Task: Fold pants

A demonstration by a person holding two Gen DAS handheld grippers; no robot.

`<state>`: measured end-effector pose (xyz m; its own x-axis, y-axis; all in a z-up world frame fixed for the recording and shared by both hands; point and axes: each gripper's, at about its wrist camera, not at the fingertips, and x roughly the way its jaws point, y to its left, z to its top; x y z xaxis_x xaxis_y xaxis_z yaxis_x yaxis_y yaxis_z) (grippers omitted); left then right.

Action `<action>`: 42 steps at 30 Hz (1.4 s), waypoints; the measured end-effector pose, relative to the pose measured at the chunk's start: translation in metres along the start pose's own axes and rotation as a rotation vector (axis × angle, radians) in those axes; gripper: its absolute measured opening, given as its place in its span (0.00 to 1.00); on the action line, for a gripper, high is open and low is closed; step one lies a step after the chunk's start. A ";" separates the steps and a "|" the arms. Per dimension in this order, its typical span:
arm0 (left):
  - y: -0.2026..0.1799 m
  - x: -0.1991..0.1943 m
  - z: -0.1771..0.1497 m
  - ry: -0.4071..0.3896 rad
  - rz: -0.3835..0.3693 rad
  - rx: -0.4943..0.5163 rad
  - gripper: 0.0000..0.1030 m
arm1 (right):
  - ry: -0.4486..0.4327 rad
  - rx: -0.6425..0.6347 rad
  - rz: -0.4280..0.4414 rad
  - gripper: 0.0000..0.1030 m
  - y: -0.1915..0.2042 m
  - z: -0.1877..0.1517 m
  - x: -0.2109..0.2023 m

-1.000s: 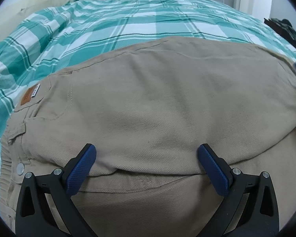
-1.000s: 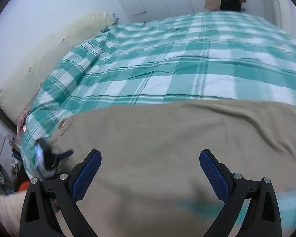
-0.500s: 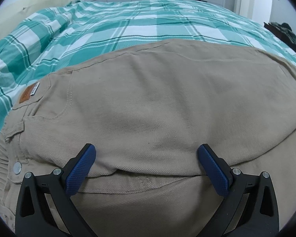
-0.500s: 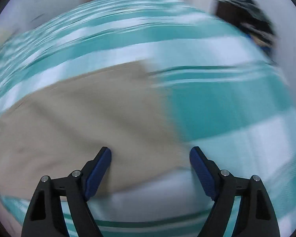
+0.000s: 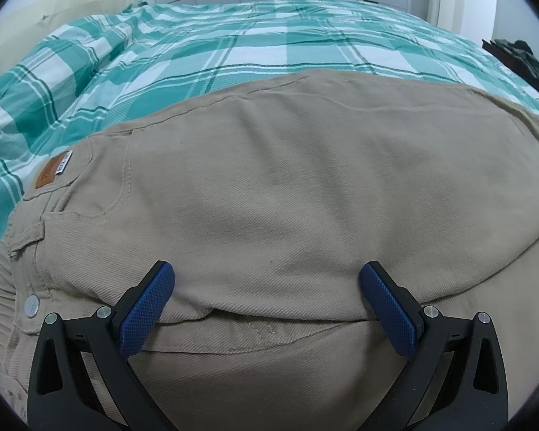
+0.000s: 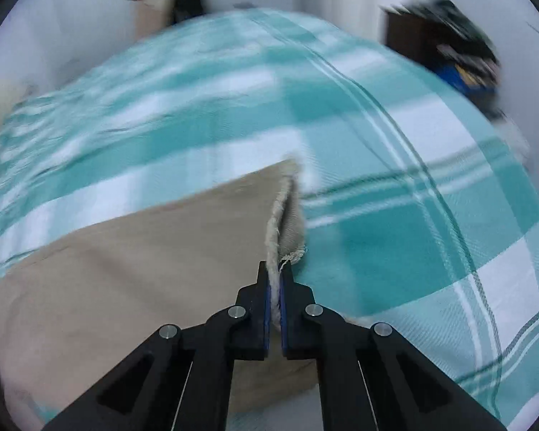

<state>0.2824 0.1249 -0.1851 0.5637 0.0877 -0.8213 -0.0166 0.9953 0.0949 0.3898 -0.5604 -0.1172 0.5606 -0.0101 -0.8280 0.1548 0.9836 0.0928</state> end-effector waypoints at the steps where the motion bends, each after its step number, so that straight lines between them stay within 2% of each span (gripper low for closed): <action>1: 0.000 0.000 0.000 0.000 0.003 0.002 0.99 | -0.030 -0.076 0.031 0.04 0.016 -0.008 -0.021; 4: -0.001 0.000 0.001 0.003 0.011 0.007 0.99 | -0.113 -0.295 0.119 0.04 0.052 -0.053 -0.095; 7: -0.001 0.000 0.002 0.009 0.015 0.009 0.99 | -0.160 -0.417 0.149 0.03 0.056 -0.119 -0.161; 9: -0.002 0.000 0.002 0.012 0.021 0.013 0.99 | -0.149 -0.428 0.068 0.03 0.036 -0.157 -0.179; 11: -0.004 -0.001 0.003 0.018 0.035 0.022 0.99 | -0.045 -0.296 -0.065 0.05 -0.015 -0.179 -0.165; 12: -0.005 -0.002 0.005 0.022 0.043 0.027 0.99 | 0.004 -0.218 -0.109 0.09 -0.036 -0.183 -0.157; 13: -0.005 -0.002 0.005 0.028 0.046 0.027 0.99 | 0.074 -0.115 -0.177 0.24 -0.065 -0.189 -0.147; 14: -0.005 -0.003 0.007 0.039 0.050 0.025 0.99 | 0.107 -0.052 -0.226 0.45 -0.083 -0.193 -0.143; 15: -0.005 -0.005 0.008 0.054 0.058 0.022 0.99 | 0.112 -0.003 -0.265 0.54 -0.098 -0.197 -0.145; 16: -0.005 -0.009 0.012 0.077 0.074 0.015 0.99 | 0.084 0.035 -0.281 0.59 -0.104 -0.201 -0.154; 17: -0.005 -0.015 0.013 0.095 0.084 0.005 0.99 | 0.054 0.061 -0.274 0.59 -0.103 -0.202 -0.164; 18: -0.006 -0.022 0.014 0.114 0.083 -0.006 0.99 | 0.027 0.079 -0.242 0.59 -0.097 -0.201 -0.173; 20: -0.013 -0.043 0.007 0.134 0.004 -0.014 0.99 | -0.016 0.085 -0.158 0.63 -0.074 -0.200 -0.188; 22: -0.031 -0.071 -0.007 0.122 -0.071 0.037 0.99 | -0.034 0.063 -0.053 0.66 -0.035 -0.200 -0.195; 24: -0.051 -0.094 -0.027 0.098 -0.088 0.120 0.99 | -0.037 0.000 0.070 0.66 0.019 -0.208 -0.196; 26: -0.069 -0.105 -0.055 0.113 -0.079 0.217 0.99 | -0.024 -0.064 0.154 0.66 0.061 -0.214 -0.188; 28: -0.071 -0.103 -0.081 0.138 -0.057 0.234 0.99 | 0.009 -0.132 0.226 0.66 0.112 -0.227 -0.171; 29: -0.063 -0.103 -0.089 0.133 -0.076 0.182 0.99 | 0.059 -0.158 0.234 0.67 0.131 -0.236 -0.155; 30: -0.047 -0.102 -0.097 0.139 -0.127 0.069 0.99 | 0.112 -0.179 0.227 0.69 0.142 -0.247 -0.139; 31: -0.038 -0.101 -0.098 0.144 -0.154 0.026 0.99 | 0.148 -0.205 0.186 0.71 0.151 -0.258 -0.123; 32: -0.035 -0.103 -0.096 0.139 -0.167 0.029 0.99 | 0.095 -0.212 0.162 0.76 0.154 -0.268 -0.119; 34: -0.033 -0.110 -0.091 0.120 -0.133 0.041 0.99 | 0.085 -0.182 0.179 0.77 0.154 -0.271 -0.123; 36: -0.021 -0.119 -0.088 0.065 -0.126 -0.019 0.99 | 0.087 -0.176 0.190 0.77 0.152 -0.270 -0.125; 39: 0.001 -0.119 -0.080 0.037 -0.109 -0.108 0.99 | 0.061 -0.173 0.195 0.77 0.152 -0.277 -0.129; 41: 0.020 -0.104 -0.080 0.084 -0.058 -0.158 0.99 | 0.051 -0.171 0.193 0.78 0.154 -0.281 -0.132; 42: 0.026 -0.091 -0.083 0.130 -0.057 -0.156 0.99 | 0.047 -0.168 0.197 0.78 0.152 -0.281 -0.131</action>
<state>0.1620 0.1461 -0.1545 0.4564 0.0252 -0.8894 -0.1206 0.9921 -0.0338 0.1116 -0.3594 -0.1498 0.5273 0.1891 -0.8284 -0.0929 0.9819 0.1651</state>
